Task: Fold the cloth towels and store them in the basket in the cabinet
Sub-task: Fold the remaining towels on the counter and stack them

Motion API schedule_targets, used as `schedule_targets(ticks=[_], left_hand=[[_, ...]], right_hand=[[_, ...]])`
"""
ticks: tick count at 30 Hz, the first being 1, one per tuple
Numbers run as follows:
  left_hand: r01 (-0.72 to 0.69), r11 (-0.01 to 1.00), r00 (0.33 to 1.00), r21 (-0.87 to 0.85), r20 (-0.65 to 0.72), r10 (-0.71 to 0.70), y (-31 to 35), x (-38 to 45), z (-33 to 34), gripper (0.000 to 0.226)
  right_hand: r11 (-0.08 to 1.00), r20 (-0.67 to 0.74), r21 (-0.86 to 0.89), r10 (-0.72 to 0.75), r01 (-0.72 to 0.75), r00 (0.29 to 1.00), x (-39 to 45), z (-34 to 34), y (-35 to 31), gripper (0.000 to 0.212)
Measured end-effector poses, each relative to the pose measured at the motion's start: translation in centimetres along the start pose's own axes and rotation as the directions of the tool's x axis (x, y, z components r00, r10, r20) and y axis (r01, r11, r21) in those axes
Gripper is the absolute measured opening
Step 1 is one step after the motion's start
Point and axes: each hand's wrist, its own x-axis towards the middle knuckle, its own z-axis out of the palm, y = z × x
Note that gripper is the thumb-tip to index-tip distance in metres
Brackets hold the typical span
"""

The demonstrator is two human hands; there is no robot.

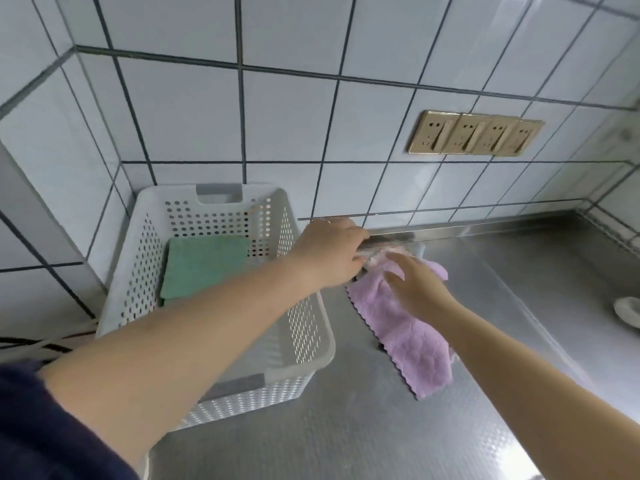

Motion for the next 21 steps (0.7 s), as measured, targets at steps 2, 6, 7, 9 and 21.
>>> schedule_targets(ticks=[2, 6, 7, 9, 21], left_hand=[[-0.093, 0.993, 0.993, 0.068, 0.079, 0.088, 2.6, 0.9, 1.3, 0.031], [-0.157, 0.968, 0.955, 0.196, 0.278, 0.099, 6.8, 2.3, 4.5, 0.032], [-0.185, 0.948, 0.945, 0.260, 0.313, 0.098, 7.6, 2.6, 5.4, 0.029], [-0.208, 0.916, 0.929, 0.344, 0.363, 0.075, 8.6, 3.0, 7.3, 0.024], [-0.175, 0.955, 0.856, 0.239, 0.516, 0.028, 9.4, -1.6, 15.9, 0.031]], right_hand=[[0.998, 0.045, -0.028, 0.065, -0.063, 0.997, -1.0, 0.7, 2.4, 0.036], [0.977, 0.146, -0.100, 0.203, -0.189, 0.968, -3.1, 4.1, 7.5, 0.037], [0.968, 0.165, -0.097, 0.243, -0.229, 0.956, -3.5, 5.0, 8.6, 0.039], [0.953, 0.209, -0.077, 0.302, -0.292, 0.930, -4.5, 6.4, 10.2, 0.041], [0.936, 0.300, -0.251, 0.317, -0.247, 0.900, -8.3, 12.9, 14.3, 0.042]])
